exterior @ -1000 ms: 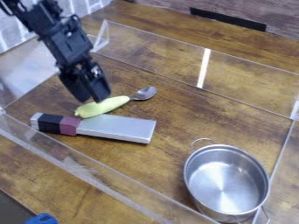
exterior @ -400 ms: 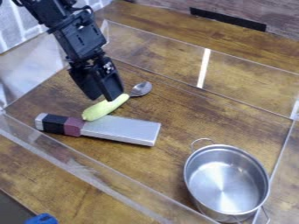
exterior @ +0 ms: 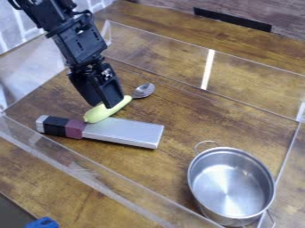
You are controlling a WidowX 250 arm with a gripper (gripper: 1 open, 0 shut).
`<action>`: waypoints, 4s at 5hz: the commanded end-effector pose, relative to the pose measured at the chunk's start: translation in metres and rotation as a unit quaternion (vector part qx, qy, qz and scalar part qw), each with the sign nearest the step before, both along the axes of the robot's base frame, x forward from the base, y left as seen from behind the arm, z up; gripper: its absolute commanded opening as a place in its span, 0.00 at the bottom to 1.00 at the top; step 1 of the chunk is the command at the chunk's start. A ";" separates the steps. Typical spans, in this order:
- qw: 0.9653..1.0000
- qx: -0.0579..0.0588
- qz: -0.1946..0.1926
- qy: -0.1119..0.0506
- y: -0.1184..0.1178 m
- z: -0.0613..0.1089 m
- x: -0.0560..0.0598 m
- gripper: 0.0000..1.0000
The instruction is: Move the toy knife to the left side of the table
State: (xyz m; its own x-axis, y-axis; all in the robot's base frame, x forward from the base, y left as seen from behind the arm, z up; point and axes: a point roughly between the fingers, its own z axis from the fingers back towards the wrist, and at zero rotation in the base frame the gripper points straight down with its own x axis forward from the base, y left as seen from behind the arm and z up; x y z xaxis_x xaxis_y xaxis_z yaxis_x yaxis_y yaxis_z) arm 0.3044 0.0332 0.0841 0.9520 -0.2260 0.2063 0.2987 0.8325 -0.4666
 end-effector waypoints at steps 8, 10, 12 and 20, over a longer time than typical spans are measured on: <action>0.998 -0.010 -0.054 -0.012 0.010 -0.012 0.007 1.00; 0.998 -0.021 -0.048 -0.020 0.009 0.003 0.001 1.00; 0.995 -0.034 -0.086 -0.028 -0.016 0.012 0.015 1.00; 0.996 -0.046 -0.072 -0.029 0.009 -0.014 0.002 1.00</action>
State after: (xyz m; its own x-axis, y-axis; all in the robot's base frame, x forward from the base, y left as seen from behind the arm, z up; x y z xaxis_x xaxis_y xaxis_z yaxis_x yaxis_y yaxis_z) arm 0.3059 0.0378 0.0575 0.9054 -0.3395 0.2550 0.4246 0.7215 -0.5470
